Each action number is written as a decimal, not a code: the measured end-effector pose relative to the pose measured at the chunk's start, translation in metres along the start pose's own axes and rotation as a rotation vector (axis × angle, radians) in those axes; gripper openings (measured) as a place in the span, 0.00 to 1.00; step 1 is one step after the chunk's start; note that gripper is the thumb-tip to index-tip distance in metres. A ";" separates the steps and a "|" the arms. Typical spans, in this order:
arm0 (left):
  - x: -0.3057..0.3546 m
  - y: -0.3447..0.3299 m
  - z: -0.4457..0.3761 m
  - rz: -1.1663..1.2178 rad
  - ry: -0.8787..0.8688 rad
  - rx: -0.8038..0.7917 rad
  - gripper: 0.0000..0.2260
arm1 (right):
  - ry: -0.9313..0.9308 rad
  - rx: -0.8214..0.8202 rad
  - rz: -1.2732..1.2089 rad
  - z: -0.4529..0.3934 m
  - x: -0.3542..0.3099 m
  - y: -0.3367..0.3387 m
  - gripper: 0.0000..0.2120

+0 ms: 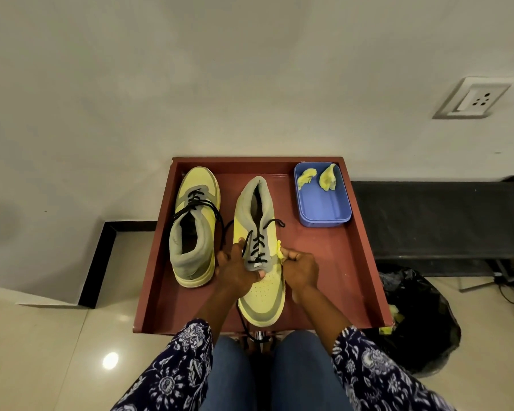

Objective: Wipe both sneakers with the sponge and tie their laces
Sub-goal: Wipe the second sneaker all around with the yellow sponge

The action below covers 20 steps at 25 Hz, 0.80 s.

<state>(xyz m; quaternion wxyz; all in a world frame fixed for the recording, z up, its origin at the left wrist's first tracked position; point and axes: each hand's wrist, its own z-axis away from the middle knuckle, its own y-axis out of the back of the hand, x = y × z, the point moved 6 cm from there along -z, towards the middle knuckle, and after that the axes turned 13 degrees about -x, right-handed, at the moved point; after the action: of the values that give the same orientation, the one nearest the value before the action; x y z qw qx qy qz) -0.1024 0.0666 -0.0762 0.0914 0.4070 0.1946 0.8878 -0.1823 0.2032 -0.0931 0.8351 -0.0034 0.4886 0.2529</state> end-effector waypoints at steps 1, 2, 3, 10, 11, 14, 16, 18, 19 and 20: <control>0.000 0.000 0.000 -0.001 0.003 -0.002 0.39 | -0.020 -0.019 -0.002 -0.006 -0.001 -0.001 0.15; -0.001 0.000 0.000 0.004 0.004 -0.004 0.39 | -0.031 -0.041 0.011 -0.011 -0.004 -0.002 0.15; -0.001 0.000 0.000 0.010 0.004 -0.005 0.39 | -0.035 -0.063 0.026 -0.015 -0.007 -0.003 0.16; -0.001 0.000 -0.001 0.015 0.021 0.016 0.39 | 0.016 -0.147 0.178 -0.023 -0.009 -0.006 0.14; -0.001 -0.001 -0.001 0.016 0.021 0.016 0.39 | 0.037 -0.154 0.204 -0.022 -0.006 -0.006 0.13; 0.000 -0.001 0.000 0.022 0.009 0.020 0.39 | 0.086 -0.159 0.275 -0.013 0.002 -0.005 0.12; 0.000 -0.002 0.001 0.031 0.001 0.021 0.39 | 0.114 -0.154 0.283 -0.004 0.006 -0.003 0.12; 0.000 -0.001 0.001 0.031 0.003 0.025 0.39 | 0.114 -0.140 0.292 0.009 0.012 -0.001 0.12; 0.000 -0.001 0.001 0.027 0.004 0.026 0.39 | 0.121 -0.126 0.315 0.015 0.016 -0.001 0.11; 0.000 -0.001 0.001 0.023 0.003 0.027 0.39 | 0.130 -0.109 0.343 0.022 0.020 0.000 0.10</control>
<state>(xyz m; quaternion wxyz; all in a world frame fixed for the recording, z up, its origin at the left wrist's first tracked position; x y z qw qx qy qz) -0.1014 0.0675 -0.0755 0.0755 0.4089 0.2019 0.8867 -0.1564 0.2169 -0.0980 0.7449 0.0182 0.5206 0.4170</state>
